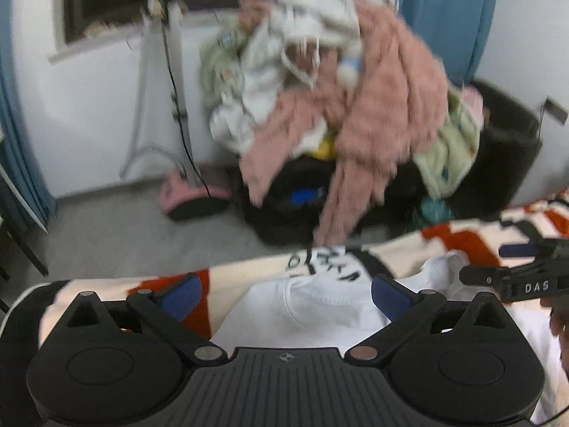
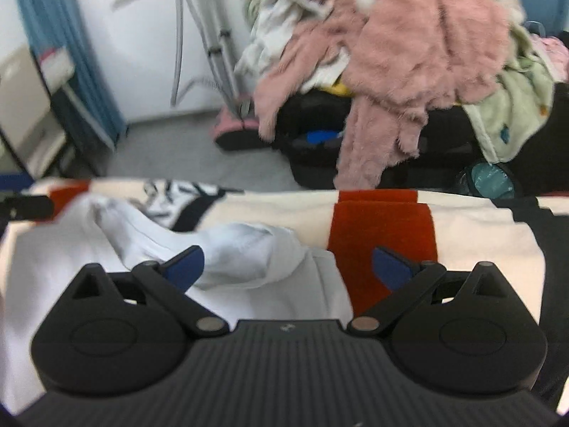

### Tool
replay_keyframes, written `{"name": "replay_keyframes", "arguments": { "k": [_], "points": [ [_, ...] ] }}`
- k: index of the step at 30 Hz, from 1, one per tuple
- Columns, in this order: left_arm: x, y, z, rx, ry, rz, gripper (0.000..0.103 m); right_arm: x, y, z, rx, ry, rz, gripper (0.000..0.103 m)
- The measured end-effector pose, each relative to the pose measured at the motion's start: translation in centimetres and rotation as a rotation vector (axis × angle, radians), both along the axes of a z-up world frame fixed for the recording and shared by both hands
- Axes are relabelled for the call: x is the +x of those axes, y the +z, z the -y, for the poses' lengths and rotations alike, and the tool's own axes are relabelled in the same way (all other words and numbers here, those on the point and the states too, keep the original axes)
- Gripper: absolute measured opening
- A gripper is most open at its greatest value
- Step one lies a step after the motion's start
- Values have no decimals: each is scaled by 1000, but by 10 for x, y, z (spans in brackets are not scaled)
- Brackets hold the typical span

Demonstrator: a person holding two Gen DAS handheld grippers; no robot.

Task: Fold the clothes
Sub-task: 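Lower the shirt flat onto the bed and open both grippers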

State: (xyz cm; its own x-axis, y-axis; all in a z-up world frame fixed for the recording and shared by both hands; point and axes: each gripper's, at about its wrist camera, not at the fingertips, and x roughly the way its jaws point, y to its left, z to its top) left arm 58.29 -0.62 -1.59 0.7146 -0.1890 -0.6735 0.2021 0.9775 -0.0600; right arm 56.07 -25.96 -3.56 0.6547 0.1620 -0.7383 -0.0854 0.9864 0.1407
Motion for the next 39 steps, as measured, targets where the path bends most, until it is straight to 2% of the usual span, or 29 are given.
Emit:
{"name": "replay_keyframes", "arguments": {
  "k": [6,14,19,22,26,30,33,36,39],
  "points": [
    [-111,46,-2,-3,38,155,103,-87,36,-4,14,-65,187,103],
    [-328,104,-14,-34,73,290,103,-279,91,-7,62,-107,387,103],
    [-442,106,-9,-89,60,328,103,-390,101,-12,61,-114,451,103],
    [-489,92,-2,-97,86,327,102,-441,94,-15,69,-90,478,103],
    [-535,67,0,-93,115,367,103,-489,76,-22,45,-80,520,103],
    [-557,46,-1,-82,142,392,102,-514,52,-21,44,-91,577,103],
    [-562,30,-2,-91,141,392,102,-522,38,-22,27,-92,605,103],
    [-560,18,8,-58,122,379,102,-523,31,-24,10,-100,621,103],
    [-550,5,13,-32,111,366,102,-520,27,-21,41,-119,627,103]
  ]
}}
